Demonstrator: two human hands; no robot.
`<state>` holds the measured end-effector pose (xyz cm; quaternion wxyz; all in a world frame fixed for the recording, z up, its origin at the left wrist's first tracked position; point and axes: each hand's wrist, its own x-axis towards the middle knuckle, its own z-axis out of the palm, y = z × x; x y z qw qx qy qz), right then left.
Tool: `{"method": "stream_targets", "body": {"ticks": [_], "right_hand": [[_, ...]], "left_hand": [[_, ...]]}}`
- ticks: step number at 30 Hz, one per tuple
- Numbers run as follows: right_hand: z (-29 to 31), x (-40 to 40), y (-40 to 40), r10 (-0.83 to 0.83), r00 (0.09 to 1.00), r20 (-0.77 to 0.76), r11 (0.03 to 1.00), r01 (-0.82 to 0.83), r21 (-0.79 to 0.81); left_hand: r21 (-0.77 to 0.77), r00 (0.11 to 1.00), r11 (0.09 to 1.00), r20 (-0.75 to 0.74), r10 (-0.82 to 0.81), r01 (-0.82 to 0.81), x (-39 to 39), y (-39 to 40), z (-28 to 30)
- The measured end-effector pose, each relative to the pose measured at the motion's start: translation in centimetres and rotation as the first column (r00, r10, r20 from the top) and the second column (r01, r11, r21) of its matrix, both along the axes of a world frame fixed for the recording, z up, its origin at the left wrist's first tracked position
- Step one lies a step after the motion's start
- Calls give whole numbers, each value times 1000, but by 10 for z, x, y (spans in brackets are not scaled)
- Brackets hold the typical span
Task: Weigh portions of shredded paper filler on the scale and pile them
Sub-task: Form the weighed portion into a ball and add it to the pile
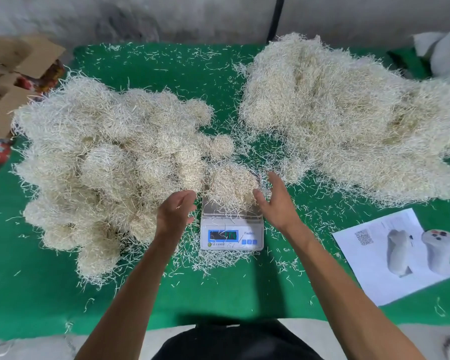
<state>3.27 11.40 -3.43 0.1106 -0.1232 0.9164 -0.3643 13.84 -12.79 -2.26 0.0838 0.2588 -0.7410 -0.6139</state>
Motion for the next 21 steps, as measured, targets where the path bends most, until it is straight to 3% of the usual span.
{"method": "stream_targets", "body": {"ticks": [2,5,9,14,18,21], "right_hand": [[-6,2,-2,-40,999,24,999,41,-36],[-15,-1,-4,-73,995,74,994,78,-70],[-27,-7,-3,-138,981,137,971,162,-177],[-35,-13,-6,-202,964,171,949,236,-208],[-30,-21,-22,-243,959,148,935,272,-229],[-31,-23,-34,-178,947,267,916,259,-306]], "left_hand": [[-4,1000,1000,-14,7,-7,-2,3,-1],[-172,995,984,-81,-52,38,-6,11,-2],[-56,997,998,-71,4,-8,-20,23,-9],[-40,999,999,-52,10,-12,-39,35,-21],[18,994,1000,107,-7,5,-84,44,-12],[42,973,998,226,-46,37,-112,56,-11]]}}
